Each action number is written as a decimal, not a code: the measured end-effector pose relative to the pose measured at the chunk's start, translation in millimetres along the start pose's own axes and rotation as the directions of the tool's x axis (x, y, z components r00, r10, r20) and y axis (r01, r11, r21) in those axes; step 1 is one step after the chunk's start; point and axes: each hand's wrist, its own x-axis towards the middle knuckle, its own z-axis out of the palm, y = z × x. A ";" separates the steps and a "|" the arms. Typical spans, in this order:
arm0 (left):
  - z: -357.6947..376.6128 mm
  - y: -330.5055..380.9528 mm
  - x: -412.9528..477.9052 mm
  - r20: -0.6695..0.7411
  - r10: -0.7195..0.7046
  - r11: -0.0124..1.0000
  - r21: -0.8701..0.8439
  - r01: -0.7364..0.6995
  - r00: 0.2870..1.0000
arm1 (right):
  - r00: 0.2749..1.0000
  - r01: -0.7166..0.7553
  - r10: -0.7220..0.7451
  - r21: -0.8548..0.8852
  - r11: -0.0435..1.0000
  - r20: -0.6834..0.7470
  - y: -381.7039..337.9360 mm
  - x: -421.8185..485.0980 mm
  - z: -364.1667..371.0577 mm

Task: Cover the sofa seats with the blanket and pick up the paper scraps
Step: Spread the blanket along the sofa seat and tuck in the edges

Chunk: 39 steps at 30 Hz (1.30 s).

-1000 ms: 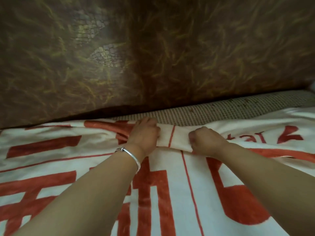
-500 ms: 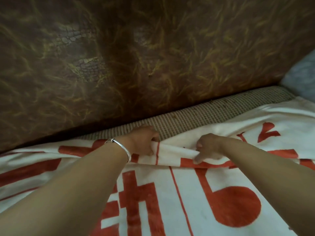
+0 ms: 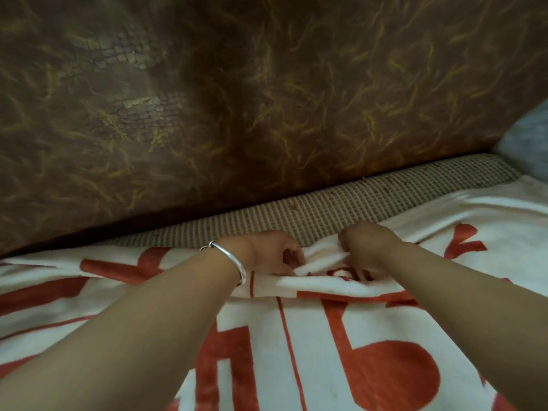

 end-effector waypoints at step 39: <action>1.1 39.2 21.8 -0.197 -0.338 0.933 -0.200 0.300 0.920 | 0.934 -0.086 0.113 0.095 0.992 -0.338 64.6 9.4 -10.7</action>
